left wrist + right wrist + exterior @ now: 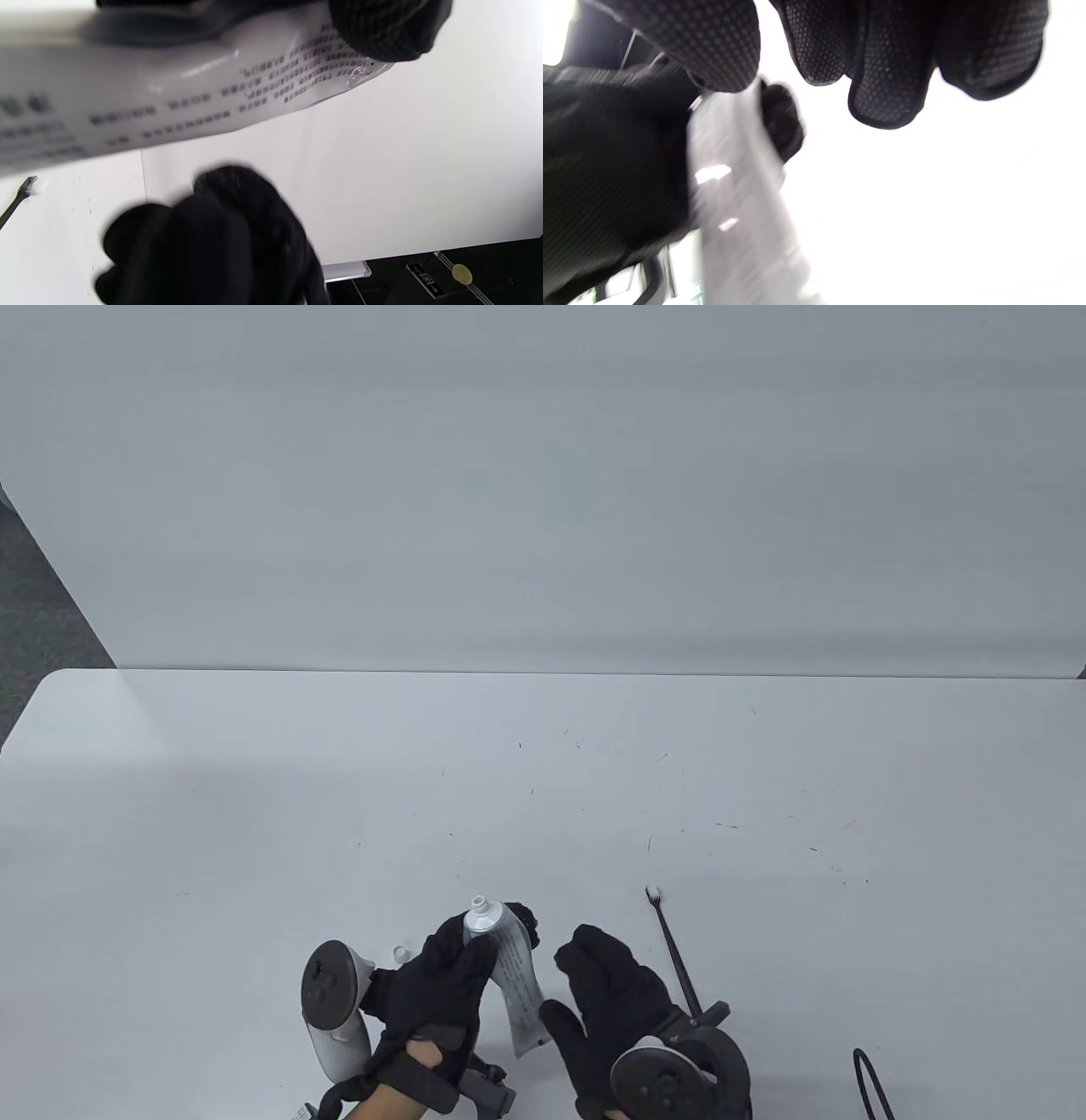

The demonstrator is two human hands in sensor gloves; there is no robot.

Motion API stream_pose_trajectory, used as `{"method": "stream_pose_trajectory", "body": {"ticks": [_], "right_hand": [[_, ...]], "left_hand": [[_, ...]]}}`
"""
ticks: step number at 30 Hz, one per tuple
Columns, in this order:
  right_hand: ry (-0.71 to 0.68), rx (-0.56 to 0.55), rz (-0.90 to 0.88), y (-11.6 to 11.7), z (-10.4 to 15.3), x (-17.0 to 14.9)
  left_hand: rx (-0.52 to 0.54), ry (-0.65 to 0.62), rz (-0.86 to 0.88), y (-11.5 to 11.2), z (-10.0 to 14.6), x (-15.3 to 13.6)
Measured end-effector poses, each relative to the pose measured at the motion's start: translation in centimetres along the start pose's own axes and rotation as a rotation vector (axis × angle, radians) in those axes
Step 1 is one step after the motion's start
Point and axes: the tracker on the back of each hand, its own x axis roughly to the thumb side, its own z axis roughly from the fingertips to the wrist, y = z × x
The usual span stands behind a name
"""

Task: Squeeze toothpaste onto toothbrush

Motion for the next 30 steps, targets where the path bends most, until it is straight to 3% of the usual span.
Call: {"method": "stream_pose_trajectory", "body": {"ticks": [5, 7, 11, 16, 21, 30], "right_hand": [[0.278, -0.112, -0.019, -4.5, -0.7, -5.7], [0.401, -0.064, 0.006, -4.9, -0.8, -8.0], [0.591, 0.269, 0.174, -1.9, -0.5, -11.8], [0.705, 0.513, 0.382, 3.3, 0.3, -13.4], [0.781, 0.518, 0.424, 5.7, 0.6, -13.7], [0.772, 0.454, 0.536, 7.4, 0.9, -13.7]], "left_hand": [[0.049, 0.017, 0.045, 2.4, 0.1, -0.4], [0.057, 0.015, 0.068, 3.1, 0.0, -0.5], [0.078, 0.011, 0.096, 4.0, 0.0, -0.6], [0.092, 0.043, 0.095, 4.4, 0.5, -0.8], [0.093, 0.063, 0.064, 4.5, 0.6, -0.9], [0.076, 0.081, 0.022, 4.5, 0.6, -1.2]]}}
